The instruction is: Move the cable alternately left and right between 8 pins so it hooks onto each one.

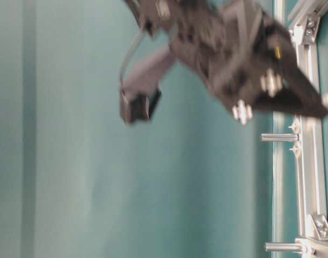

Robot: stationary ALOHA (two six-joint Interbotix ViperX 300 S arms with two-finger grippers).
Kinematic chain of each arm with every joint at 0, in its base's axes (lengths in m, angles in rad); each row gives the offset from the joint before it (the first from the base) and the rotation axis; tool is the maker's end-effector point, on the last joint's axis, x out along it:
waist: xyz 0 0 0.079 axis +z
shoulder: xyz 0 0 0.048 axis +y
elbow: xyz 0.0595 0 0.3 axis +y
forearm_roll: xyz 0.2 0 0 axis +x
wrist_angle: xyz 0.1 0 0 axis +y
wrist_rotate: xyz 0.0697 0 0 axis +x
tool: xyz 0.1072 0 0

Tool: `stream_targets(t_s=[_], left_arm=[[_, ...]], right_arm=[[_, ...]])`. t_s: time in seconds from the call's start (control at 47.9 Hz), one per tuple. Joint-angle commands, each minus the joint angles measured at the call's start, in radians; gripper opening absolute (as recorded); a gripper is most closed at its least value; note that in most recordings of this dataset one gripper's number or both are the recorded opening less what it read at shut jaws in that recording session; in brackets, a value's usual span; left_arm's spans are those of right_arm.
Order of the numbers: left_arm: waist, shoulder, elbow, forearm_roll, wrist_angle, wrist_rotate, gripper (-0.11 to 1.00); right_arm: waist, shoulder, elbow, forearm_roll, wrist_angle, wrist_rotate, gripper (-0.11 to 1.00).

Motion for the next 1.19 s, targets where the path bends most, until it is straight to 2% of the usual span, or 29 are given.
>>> stream_targets(t_s=[0.0,0.251,0.522,0.71,0.919,1.17], left_arm=[[0.005,0.006,-0.009,0.005,-0.011,-0.006,0.65],[0.005,0.006,-0.009,0.003,-0.011,-0.006,0.65],[0.005,0.005,-0.008,0.003,-0.009,-0.006,0.65],[0.005,0.006,-0.008,0.003,-0.009,-0.006,0.65],[0.005,0.005,-0.008,0.003,-0.009,-0.006,0.65],[0.005,-0.055,-0.005,0.003,-0.009,-0.006,0.65]], right_arm=[[0.0,0.028,-0.081,-0.005,-0.029,-0.009,0.16],[0.009,0.101,-0.172,-0.005,-0.098,-0.028,0.16],[0.112,0.104,-0.169,-0.003,-0.064,-0.028,0.16],[0.196,0.104,-0.166,0.041,-0.057,-0.026,0.16],[0.239,0.107,-0.176,0.106,-0.029,-0.023,0.16],[0.276,0.141,-0.252,0.135,0.04,-0.02,0.16]])
